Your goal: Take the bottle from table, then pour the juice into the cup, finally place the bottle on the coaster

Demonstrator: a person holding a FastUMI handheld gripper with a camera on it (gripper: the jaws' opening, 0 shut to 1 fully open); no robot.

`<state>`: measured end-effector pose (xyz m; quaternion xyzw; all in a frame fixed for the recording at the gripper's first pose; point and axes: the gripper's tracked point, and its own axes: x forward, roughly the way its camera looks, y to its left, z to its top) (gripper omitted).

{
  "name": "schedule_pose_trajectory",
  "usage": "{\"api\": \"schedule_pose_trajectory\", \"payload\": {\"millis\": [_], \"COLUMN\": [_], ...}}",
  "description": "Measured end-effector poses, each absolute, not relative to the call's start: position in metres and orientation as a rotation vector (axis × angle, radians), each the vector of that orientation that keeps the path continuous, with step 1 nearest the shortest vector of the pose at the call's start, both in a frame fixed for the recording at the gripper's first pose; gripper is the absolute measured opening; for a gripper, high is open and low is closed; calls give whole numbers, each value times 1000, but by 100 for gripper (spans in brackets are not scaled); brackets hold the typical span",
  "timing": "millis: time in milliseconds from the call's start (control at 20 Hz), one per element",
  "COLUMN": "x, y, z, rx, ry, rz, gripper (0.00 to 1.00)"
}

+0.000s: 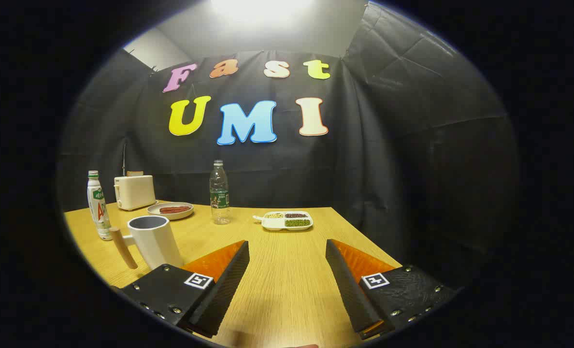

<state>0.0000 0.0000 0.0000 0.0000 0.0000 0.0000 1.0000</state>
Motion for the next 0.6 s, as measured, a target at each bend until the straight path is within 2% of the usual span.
{"api": "schedule_pose_trajectory", "payload": {"millis": [250,600], "x": [59,42], "y": [-10,-8], "z": [34,121], "rx": [-13,75], "ry": [-76,-207], "rz": [-60,-233], "gripper": [96,96]}}
